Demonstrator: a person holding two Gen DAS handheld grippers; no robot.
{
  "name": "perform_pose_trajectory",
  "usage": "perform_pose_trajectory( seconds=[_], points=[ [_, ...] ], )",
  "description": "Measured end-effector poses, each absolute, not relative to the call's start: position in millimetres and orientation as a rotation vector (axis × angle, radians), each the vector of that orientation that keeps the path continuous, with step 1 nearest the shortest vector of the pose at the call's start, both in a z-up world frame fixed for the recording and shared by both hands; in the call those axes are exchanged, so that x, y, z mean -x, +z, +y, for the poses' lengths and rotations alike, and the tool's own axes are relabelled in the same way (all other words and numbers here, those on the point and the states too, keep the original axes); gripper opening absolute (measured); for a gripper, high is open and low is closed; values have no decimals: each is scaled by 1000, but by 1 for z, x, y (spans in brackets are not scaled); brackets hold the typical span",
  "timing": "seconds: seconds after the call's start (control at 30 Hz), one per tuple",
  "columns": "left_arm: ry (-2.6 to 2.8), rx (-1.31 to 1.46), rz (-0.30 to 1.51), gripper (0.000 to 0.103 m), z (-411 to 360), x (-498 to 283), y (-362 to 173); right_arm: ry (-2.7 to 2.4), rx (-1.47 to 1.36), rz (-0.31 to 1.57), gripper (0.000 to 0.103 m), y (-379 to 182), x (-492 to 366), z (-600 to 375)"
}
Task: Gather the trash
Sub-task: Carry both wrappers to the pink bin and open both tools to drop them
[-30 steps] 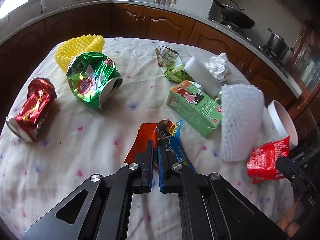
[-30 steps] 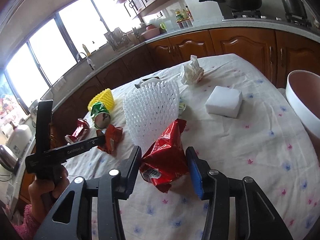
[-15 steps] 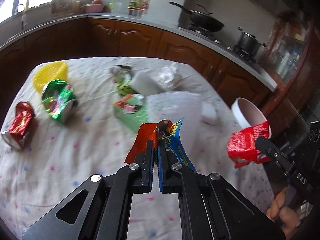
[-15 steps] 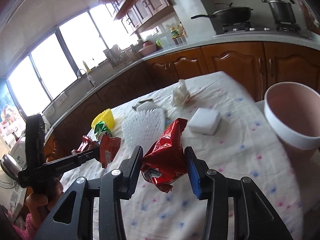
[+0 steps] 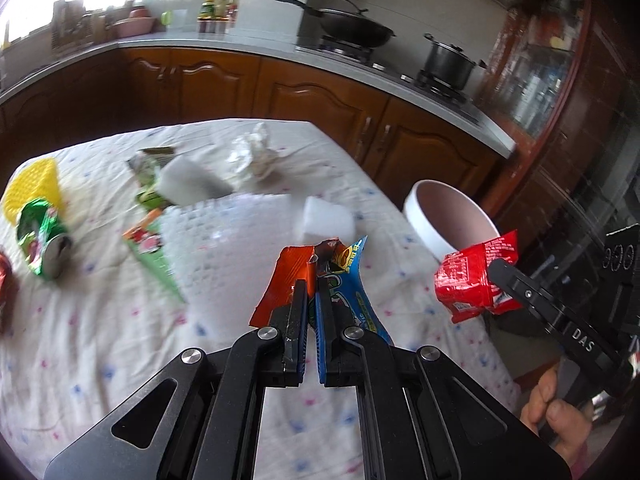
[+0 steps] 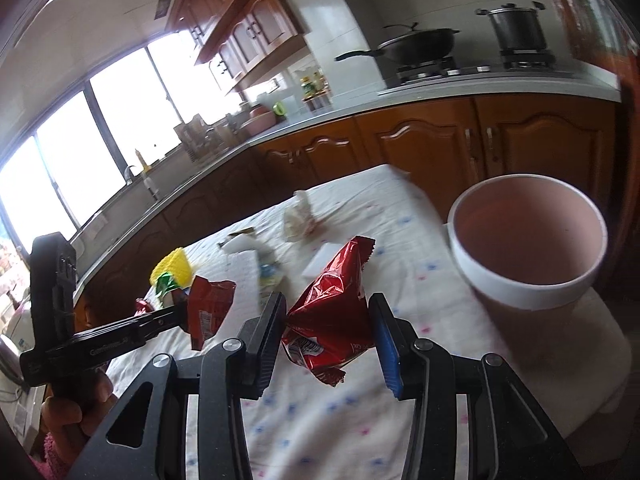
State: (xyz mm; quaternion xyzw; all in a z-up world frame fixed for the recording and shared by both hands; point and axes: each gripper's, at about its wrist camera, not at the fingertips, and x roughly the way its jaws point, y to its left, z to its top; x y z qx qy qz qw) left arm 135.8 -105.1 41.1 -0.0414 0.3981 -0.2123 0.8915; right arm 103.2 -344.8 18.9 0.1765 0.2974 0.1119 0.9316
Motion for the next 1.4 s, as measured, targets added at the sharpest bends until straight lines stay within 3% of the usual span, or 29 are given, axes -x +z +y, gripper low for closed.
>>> perform_pose_trajectory(
  seconds=[0.83, 1.4],
  points=[
    [-701, -96, 829, 3, -281, -191, 69, -30, -385, 541, 44, 35, -125, -483],
    [-741, -233, 986, 4, -379, -251, 23, -58, -396, 672, 46, 3, -176, -526]
  ],
)
